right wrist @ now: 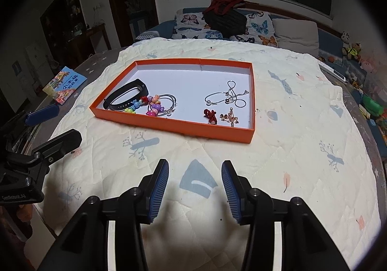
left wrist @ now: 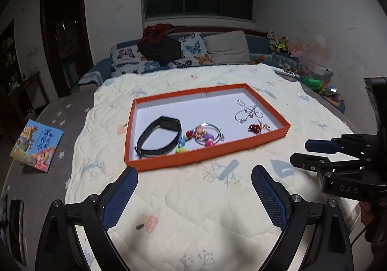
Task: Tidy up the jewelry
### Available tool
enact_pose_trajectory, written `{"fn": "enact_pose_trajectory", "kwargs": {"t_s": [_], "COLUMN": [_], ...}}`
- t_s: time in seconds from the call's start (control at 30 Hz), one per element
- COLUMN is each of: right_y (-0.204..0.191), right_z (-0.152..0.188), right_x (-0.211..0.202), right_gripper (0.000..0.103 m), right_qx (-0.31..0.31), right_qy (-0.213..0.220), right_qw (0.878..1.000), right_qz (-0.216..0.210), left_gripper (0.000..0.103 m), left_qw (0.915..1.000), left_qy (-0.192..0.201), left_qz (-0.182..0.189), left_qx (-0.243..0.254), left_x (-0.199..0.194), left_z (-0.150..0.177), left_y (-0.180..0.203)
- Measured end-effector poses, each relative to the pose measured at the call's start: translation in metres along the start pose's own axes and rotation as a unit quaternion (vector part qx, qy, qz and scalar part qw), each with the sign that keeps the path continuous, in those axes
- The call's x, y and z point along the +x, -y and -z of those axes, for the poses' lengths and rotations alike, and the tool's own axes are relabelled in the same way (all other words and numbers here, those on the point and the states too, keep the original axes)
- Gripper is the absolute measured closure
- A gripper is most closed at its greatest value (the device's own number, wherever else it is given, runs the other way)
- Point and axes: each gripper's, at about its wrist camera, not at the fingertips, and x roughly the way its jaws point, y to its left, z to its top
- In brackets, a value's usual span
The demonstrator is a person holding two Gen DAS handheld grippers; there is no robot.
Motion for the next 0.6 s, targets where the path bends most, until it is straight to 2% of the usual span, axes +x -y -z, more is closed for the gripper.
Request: {"fn": "enact_pose_trajectory", "kwargs": {"t_s": [0.27, 0.6], "right_y": [-0.001, -0.002], "right_z": [0.007, 0.011], "right_x": [-0.002, -0.004], "right_gripper": [0.053, 0.053], "right_qx": [0.009, 0.007], "right_qy": [-0.006, -0.006], "right_qw": [1.000, 1.000], "right_qz": [0.002, 0.014], "left_gripper": [0.001, 0.001], "left_qw": [0.9995, 0.9977], "left_qy": [-0.012, -0.025], "left_qz": [-0.006, -0.033], "left_qx": [-0.027, -0.053], "left_x": [-0.002, 0.001], "left_z": [0.009, 0.020], "left_y": [-0.010, -0.024]}}
